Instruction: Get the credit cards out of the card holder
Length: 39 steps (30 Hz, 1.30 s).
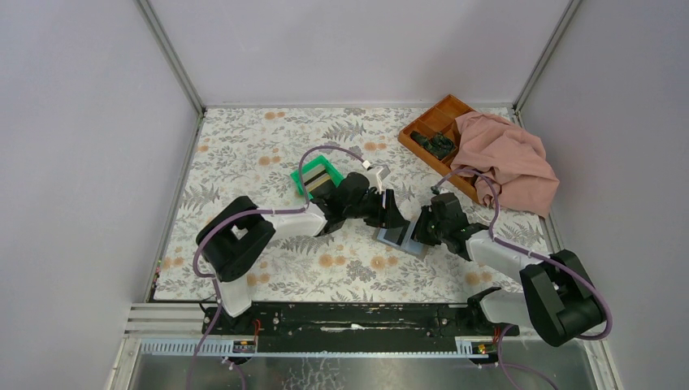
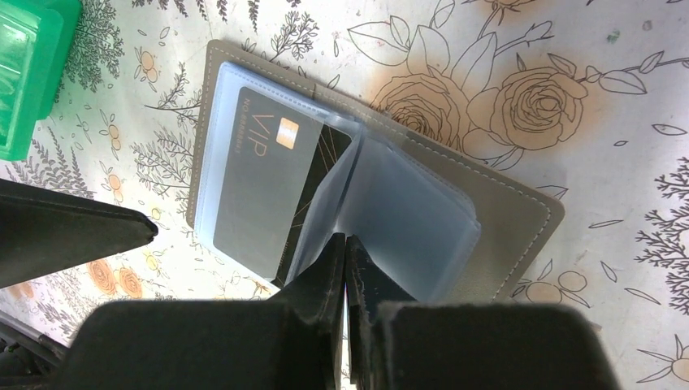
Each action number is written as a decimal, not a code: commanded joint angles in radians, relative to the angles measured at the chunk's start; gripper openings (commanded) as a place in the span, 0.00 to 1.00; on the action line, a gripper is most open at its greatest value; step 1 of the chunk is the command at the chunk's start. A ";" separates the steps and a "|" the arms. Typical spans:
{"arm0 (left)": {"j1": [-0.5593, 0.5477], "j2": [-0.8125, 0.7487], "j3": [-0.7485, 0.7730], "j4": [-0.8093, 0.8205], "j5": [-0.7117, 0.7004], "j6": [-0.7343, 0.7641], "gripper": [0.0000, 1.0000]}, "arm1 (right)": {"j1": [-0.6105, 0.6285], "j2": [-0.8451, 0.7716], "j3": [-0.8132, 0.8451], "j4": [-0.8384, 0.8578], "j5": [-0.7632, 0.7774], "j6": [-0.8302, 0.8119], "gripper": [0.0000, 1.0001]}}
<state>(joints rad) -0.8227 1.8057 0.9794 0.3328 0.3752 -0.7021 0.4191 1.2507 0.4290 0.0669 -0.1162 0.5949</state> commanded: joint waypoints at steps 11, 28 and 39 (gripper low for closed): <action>-0.009 0.107 0.025 0.071 0.049 -0.005 0.61 | 0.004 -0.037 -0.007 0.018 0.021 -0.006 0.06; -0.031 0.130 0.106 -0.073 -0.037 0.030 0.60 | 0.003 -0.409 0.016 -0.216 0.162 0.017 0.29; 0.069 0.033 -0.027 -0.059 -0.019 0.047 0.60 | 0.004 -0.265 -0.040 -0.044 0.021 0.043 0.18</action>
<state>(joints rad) -0.7509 1.8702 0.9936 0.2783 0.3584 -0.6930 0.4191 0.9272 0.3904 -0.0814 -0.0322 0.6266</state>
